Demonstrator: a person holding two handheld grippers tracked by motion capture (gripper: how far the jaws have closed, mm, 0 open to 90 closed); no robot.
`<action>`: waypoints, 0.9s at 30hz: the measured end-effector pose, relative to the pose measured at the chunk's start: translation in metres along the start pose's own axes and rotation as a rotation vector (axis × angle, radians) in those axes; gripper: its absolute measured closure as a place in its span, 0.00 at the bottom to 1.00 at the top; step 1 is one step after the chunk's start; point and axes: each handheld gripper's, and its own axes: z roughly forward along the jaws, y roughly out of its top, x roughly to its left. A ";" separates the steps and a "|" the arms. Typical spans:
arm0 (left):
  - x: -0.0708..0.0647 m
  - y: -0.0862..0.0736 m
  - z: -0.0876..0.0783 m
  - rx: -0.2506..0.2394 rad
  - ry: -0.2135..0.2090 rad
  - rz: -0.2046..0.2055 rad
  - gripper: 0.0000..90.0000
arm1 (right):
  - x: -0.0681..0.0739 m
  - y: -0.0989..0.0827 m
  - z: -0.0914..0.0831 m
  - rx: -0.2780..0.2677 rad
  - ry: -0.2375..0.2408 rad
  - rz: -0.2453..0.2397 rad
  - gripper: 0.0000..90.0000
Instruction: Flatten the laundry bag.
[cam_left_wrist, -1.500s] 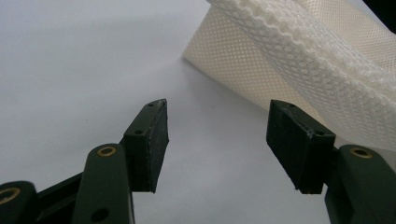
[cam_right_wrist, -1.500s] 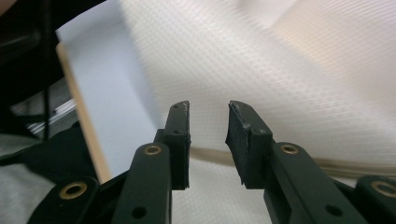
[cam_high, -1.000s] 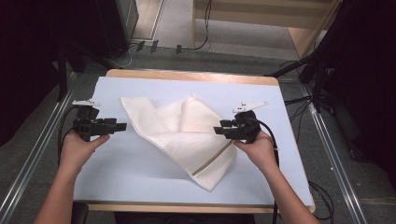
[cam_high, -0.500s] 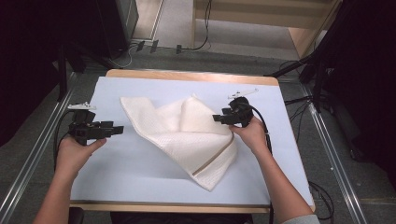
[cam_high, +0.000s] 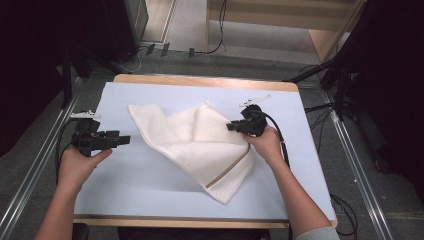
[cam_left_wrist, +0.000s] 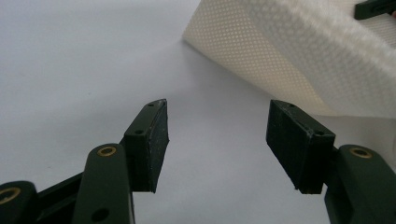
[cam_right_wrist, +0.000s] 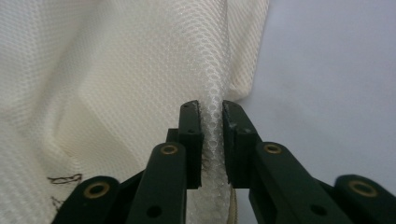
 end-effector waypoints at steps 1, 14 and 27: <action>0.001 0.000 -0.001 0.000 0.000 -0.001 0.44 | 0.002 0.001 -0.004 -0.015 0.001 -0.010 0.92; 0.011 0.002 -0.019 -0.043 0.013 -0.033 0.45 | 0.041 -0.024 -0.057 -0.108 -0.021 -0.057 0.91; 0.016 0.019 0.011 0.024 0.002 -0.015 0.43 | 0.038 -0.063 -0.082 -0.091 -0.031 -0.013 0.90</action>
